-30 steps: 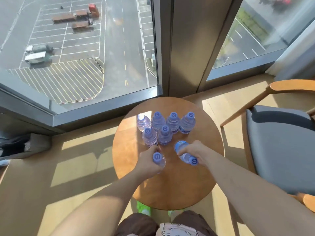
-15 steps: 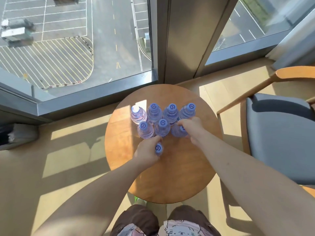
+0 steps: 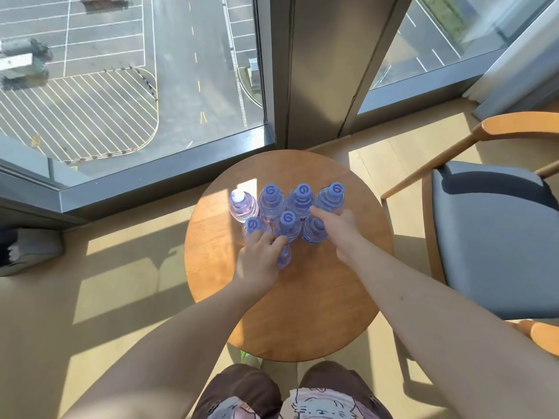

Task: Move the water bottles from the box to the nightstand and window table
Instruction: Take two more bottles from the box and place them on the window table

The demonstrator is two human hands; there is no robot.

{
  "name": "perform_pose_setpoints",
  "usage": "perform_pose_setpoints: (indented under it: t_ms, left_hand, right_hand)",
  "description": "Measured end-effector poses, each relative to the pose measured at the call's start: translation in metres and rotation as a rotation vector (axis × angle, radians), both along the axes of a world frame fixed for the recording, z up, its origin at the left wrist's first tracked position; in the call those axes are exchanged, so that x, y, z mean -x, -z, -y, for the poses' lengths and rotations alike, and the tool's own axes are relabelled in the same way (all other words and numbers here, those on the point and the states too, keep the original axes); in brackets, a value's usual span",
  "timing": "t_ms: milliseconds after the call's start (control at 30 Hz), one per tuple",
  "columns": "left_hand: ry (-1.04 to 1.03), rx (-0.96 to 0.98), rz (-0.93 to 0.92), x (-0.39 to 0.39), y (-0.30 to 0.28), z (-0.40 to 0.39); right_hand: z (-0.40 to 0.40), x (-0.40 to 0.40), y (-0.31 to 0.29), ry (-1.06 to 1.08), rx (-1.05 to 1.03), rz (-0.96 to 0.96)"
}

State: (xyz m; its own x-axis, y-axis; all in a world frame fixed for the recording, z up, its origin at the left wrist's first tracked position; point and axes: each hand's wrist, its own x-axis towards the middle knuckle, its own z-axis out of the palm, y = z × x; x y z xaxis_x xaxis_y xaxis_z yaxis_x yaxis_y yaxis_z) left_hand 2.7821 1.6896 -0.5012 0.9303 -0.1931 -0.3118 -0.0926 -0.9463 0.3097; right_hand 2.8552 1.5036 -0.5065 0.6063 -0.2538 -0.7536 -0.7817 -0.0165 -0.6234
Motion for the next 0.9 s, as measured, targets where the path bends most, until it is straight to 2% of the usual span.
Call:
perform_pose_setpoints:
  t_ms: [233, 367, 467, 633, 767, 900]
  left_hand:
    - [0.033, 0.027, -0.050, -0.005, -0.007, -0.003]
    - [0.002, 0.206, -0.035, -0.005, -0.024, -0.013]
    - [0.004, 0.243, -0.004, -0.012, -0.049, -0.019]
    - [0.011, 0.190, 0.127, -0.038, -0.105, -0.025]
    - [-0.024, 0.138, 0.213, -0.047, -0.153, -0.026]
    - [-0.132, 0.127, 0.317, -0.041, -0.195, -0.028]
  right_hand:
    - [0.002, 0.018, -0.008, -0.049, -0.023, 0.002]
    - [-0.002, 0.031, -0.028, -0.015, 0.018, 0.039]
    - [-0.007, 0.039, -0.055, -0.038, 0.076, 0.061]
    - [-0.016, 0.033, -0.107, -0.230, 0.229, 0.158]
    - [-0.016, 0.018, -0.154, -0.532, 0.412, 0.282]
    - [-0.025, 0.006, -0.192, -0.703, 0.410, 0.458]
